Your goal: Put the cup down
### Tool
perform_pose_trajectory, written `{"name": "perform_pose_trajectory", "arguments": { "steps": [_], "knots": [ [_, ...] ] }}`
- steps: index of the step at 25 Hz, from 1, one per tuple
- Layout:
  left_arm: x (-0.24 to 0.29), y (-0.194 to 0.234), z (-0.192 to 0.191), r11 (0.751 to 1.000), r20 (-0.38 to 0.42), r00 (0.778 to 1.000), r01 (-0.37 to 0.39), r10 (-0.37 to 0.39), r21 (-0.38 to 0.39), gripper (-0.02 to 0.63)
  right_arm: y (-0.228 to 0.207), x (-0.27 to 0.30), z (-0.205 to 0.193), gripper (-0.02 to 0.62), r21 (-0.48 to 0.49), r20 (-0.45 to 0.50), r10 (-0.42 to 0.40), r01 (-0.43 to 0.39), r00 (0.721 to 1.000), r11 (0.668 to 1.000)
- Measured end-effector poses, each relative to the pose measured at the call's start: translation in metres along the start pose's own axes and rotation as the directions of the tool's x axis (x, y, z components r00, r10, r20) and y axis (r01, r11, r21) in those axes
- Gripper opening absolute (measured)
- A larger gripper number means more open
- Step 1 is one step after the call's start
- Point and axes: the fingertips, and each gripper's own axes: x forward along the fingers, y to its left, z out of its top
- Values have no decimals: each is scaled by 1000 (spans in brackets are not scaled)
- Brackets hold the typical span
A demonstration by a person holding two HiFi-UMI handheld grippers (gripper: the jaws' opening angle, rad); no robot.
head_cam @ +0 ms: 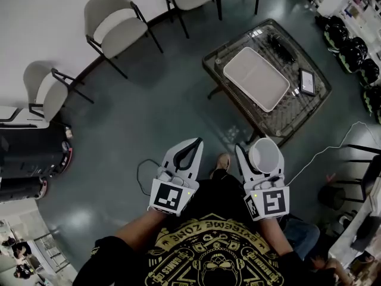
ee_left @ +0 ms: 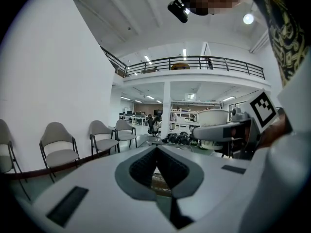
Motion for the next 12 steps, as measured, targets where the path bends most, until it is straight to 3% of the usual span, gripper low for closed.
{"name": "perform_pose_trajectory", "arguments": {
  "steps": [12],
  "knots": [
    [74, -34, 18, 998, -29, 1000, -10, 12, 54, -3, -71, 8, 9, 276, -15, 32, 39, -38, 999, 999]
  ]
}}
